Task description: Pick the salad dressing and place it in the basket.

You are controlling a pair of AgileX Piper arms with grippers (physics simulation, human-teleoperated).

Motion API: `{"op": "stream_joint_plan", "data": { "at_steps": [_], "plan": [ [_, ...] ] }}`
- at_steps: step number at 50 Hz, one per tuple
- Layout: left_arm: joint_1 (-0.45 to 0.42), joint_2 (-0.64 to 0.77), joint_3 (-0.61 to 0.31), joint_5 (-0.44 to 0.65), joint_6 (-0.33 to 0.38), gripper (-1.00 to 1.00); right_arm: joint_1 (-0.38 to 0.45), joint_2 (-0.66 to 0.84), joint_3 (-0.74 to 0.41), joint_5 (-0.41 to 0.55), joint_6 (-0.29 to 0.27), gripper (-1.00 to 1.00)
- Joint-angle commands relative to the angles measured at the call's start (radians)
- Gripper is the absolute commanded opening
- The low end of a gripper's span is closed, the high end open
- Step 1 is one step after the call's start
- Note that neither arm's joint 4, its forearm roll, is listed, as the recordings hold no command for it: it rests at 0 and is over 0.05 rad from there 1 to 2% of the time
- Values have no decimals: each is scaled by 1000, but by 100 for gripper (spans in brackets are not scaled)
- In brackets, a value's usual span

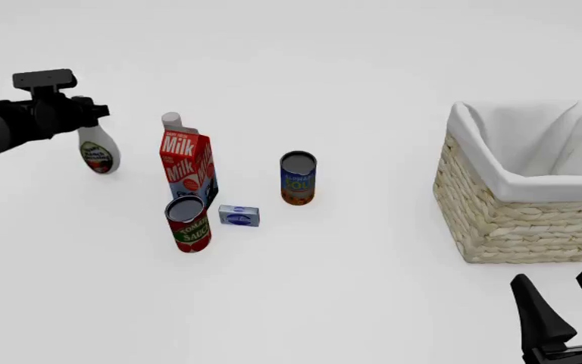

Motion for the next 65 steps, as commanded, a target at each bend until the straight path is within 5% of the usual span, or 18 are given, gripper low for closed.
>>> {"op": "stream_joint_plan", "data": {
  "at_steps": [1, 18, 35, 39, 41, 57, 65],
  "plan": [
    [25, -66, 37, -47, 59, -100, 1, -4, 0, 2, 2, 100],
    [-34, -256, 18, 59, 79, -100, 6, -3, 0, -3, 7, 100],
    [-317, -540, 91, 134, 144, -100, 18, -1, -1, -10, 13, 100],
    [-378, -586, 82, 163, 103, -100, 16, -3, -1, -9, 14, 100],
    [-387, -601, 87, 161, 149, -100, 15, -3, 0, -8, 15, 100],
    [-657, -771, 217, 136, 178, -100, 18, -3, 0, -7, 22, 100],
    [-774, -808, 244, 144, 142, -100, 16, -4, 0, -12, 24, 100]
  ]
}}
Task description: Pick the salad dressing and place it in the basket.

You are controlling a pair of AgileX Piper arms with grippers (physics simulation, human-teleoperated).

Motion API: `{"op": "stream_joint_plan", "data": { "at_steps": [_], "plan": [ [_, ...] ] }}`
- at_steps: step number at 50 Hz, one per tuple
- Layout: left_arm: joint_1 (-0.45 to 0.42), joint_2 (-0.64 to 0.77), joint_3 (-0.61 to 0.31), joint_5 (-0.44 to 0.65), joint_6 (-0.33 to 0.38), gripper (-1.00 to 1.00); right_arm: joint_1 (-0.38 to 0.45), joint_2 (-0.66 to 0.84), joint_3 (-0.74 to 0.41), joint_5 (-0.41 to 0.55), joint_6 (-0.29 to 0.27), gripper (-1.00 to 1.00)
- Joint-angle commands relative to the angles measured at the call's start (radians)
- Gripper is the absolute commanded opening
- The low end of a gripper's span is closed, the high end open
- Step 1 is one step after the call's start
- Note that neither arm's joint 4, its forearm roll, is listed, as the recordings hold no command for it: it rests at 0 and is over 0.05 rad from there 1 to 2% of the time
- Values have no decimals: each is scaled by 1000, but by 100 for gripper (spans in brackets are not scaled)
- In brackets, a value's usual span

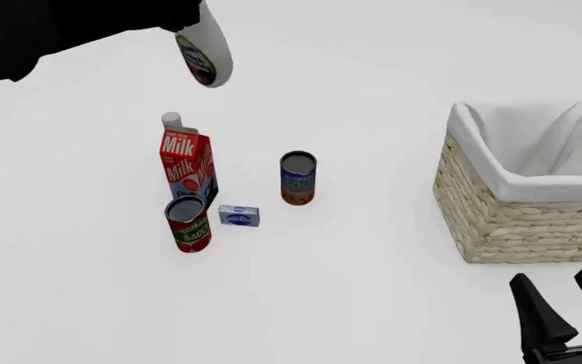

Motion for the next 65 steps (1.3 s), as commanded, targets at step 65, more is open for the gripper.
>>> {"op": "stream_joint_plan", "data": {
  "at_steps": [65],
  "plan": [
    [-514, 13, 292, -178, -115, -100, 50, -2, -6, -33, -5, 100]
  ]
}}
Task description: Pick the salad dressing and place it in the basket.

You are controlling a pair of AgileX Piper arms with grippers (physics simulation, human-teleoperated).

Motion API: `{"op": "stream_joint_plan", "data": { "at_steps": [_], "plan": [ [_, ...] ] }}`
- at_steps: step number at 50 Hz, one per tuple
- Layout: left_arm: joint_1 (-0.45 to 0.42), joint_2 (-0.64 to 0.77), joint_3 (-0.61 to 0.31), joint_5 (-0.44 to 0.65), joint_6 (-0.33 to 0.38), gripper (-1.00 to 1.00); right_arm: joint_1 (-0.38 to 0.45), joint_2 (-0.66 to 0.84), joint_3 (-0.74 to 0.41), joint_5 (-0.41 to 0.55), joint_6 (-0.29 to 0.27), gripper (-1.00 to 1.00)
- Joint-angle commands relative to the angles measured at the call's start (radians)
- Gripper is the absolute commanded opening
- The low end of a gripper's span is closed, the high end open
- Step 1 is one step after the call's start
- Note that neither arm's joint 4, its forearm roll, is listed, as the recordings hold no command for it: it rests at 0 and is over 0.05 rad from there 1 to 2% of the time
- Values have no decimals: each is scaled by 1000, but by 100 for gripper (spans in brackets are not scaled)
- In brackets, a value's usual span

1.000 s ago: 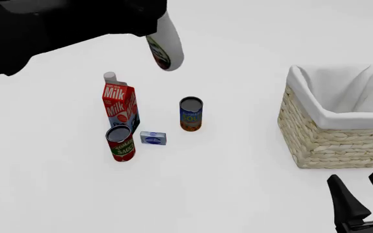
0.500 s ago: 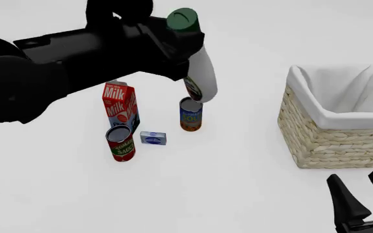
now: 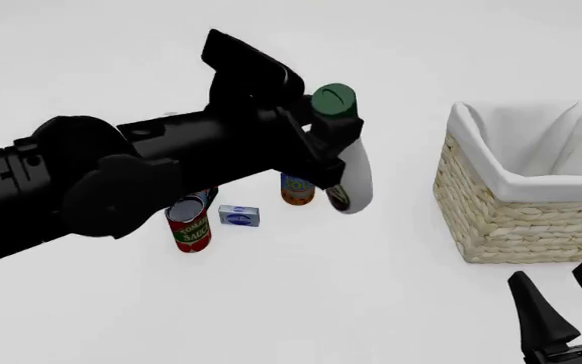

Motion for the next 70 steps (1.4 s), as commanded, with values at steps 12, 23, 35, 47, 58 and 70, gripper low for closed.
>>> {"op": "stream_joint_plan", "data": {
  "at_steps": [12, 23, 35, 47, 58, 70],
  "plan": [
    [-31, 76, -21, -25, -22, -100, 24, 0, -30, 18, 2, 100],
    [-27, 84, -24, -35, -23, -100, 41, 0, -76, 89, -36, 100],
    [-32, 93, -23, -40, -17, -100, 132, 17, -236, 310, -125, 100],
    [-40, 91, -20, -36, -5, -100, 193, 212, -308, 280, -187, 100],
    [-51, 86, -12, -37, 2, -100, 269, 383, -471, 301, -191, 100],
    [-57, 88, -6, -42, 8, -100, 341, 556, -605, 323, -217, 100]
  ]
}}
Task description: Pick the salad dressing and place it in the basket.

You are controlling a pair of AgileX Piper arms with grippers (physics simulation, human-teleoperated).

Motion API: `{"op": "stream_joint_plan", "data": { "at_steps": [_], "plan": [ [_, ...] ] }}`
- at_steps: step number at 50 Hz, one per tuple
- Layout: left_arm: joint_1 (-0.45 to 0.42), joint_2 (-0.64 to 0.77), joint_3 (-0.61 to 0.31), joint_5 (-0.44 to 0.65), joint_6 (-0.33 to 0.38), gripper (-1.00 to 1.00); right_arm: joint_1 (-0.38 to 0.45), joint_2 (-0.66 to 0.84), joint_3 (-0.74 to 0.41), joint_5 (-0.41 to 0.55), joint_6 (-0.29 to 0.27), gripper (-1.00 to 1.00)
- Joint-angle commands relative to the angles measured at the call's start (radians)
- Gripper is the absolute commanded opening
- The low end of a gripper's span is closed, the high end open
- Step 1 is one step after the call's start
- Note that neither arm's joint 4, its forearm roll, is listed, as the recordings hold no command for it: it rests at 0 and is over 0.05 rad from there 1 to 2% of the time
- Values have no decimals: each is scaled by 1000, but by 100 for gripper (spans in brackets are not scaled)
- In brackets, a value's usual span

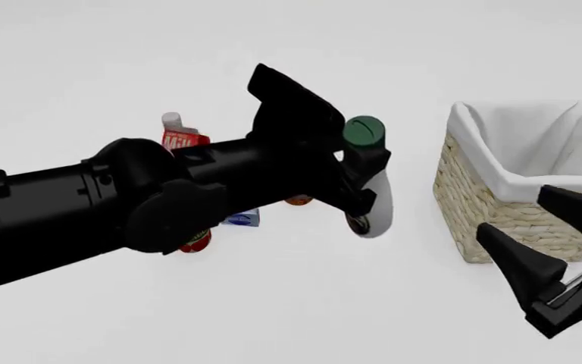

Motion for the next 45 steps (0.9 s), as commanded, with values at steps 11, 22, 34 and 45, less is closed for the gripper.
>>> {"op": "stream_joint_plan", "data": {
  "at_steps": [11, 22, 34, 45],
  "plan": [
    [-13, -5, -4, -2, 26, -100, 117, 239, -186, 15, -23, 100],
    [-26, -16, 4, -7, 21, -100, 157, 311, -195, -29, -31, 100],
    [-45, -34, 8, -5, 17, -100, 189, 367, -191, -71, -23, 100],
    [-58, -46, 14, -6, 16, -100, 218, 413, -187, -106, -17, 100]
  ]
}}
